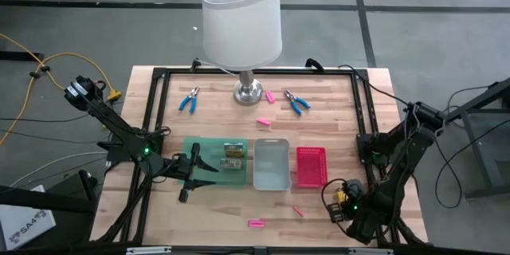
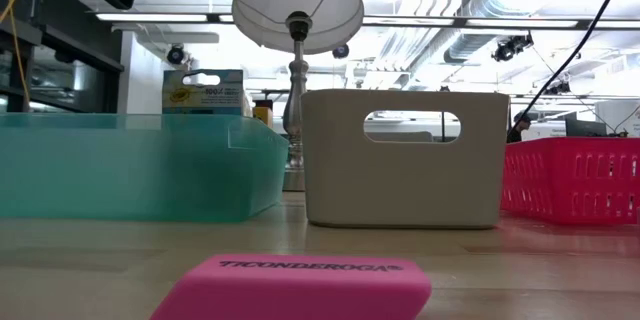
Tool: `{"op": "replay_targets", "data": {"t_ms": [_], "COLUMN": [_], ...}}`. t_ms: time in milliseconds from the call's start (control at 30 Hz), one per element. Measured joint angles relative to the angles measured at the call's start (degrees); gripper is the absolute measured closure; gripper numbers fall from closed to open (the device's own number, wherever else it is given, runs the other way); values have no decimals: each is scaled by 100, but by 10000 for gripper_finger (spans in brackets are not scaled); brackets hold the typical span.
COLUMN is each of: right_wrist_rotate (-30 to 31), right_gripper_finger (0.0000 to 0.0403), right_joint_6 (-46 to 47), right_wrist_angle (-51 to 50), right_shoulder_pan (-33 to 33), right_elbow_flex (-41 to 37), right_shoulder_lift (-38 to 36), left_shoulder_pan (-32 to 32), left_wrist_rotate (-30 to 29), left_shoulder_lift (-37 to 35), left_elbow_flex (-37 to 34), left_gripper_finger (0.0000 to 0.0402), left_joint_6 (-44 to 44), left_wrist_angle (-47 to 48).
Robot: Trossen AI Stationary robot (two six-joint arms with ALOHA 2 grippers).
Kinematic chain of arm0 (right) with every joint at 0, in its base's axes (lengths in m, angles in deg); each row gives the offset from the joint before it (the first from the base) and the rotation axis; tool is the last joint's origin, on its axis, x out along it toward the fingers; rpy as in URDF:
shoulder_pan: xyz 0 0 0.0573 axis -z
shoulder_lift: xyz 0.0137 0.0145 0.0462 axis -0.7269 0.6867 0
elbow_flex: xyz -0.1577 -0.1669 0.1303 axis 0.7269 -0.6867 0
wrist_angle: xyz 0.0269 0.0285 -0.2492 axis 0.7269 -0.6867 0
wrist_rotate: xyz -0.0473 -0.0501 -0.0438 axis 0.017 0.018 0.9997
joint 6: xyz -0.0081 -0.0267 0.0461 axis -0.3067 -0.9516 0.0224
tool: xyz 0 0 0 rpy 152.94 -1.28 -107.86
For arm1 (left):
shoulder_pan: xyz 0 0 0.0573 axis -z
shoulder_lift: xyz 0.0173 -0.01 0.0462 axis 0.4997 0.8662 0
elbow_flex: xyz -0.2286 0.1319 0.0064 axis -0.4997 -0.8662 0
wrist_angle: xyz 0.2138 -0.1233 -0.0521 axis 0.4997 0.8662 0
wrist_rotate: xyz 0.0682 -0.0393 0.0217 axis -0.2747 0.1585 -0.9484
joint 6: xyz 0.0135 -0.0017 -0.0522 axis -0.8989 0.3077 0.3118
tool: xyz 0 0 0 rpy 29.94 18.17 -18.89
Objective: Pick & Place School Supplies
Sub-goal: Put the yellow box of crayons into the green bin
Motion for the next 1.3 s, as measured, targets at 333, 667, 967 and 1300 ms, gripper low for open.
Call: {"op": "replay_targets", "data": {"t_ms": [333, 667, 967, 1300], "right_wrist_rotate": [16, 14, 18, 41], "right_gripper_finger": [312, 244, 218, 219], "right_joint_6": [-214, -196, -192, -267], "right_wrist_angle": [-81, -269, -319, -233], "right_shoulder_pan": [0, 2, 2, 2], "right_elbow_flex": [0, 0, -144, -192], "right_shoulder_lift": [0, 0, -2, -2], "left_shoulder_pan": [0, -2, 0, 0], "left_wrist_rotate": [1, 0, 1, 1], "left_shoulder_lift": [0, 0, 0, 0], "left_elbow_flex": [0, 0, 0, 0], "left_gripper_finger": [232, 232, 232, 232], "left_joint_6": [-2, -7, -17, -15], "left_wrist_angle": [0, 0, 0, 0]}}
